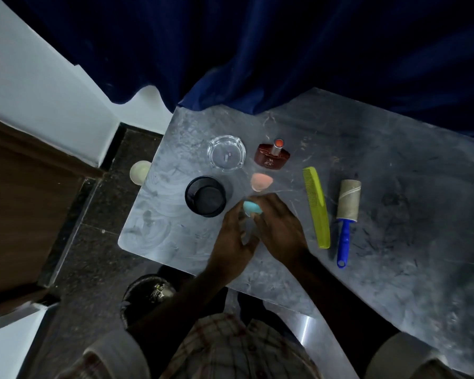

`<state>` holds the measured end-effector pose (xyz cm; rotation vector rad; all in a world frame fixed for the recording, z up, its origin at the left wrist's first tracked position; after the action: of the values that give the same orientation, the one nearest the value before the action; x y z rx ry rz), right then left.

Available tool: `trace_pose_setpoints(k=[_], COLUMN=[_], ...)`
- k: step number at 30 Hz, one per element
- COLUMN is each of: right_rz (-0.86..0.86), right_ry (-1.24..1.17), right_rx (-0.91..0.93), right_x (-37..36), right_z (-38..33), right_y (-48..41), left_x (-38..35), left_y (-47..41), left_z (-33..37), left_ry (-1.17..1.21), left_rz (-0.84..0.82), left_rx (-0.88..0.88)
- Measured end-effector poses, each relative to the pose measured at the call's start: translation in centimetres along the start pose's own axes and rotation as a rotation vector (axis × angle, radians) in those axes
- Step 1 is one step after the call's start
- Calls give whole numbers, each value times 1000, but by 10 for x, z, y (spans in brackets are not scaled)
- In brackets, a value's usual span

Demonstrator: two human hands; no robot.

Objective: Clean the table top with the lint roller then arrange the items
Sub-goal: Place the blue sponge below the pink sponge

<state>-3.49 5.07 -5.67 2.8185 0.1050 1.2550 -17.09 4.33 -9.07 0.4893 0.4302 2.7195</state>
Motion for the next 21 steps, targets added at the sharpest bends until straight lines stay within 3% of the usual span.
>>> trace_pose_setpoints(k=[16, 21], right_rz=[-31, 182], right_ry=[-45, -32], right_rx=[-133, -267], right_x=[-1, 34], right_z=[2, 21], right_y=[11, 21], left_x=[3, 11], left_y=[-5, 9], left_z=[4, -6], left_ry=[44, 93], left_rz=[-19, 75], left_rx=[40, 119])
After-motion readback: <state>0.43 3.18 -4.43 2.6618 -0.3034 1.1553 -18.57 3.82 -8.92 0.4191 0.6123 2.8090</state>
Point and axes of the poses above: each hand's wrist, its own y-axis away from the middle knuckle, its own x-axis out of the back of the hand, z = x × y, the point moved 6 cm from there along -y, towards the middle knuckle, and after that the axes turned 4 degrees about -y, right-handed, at the moved point
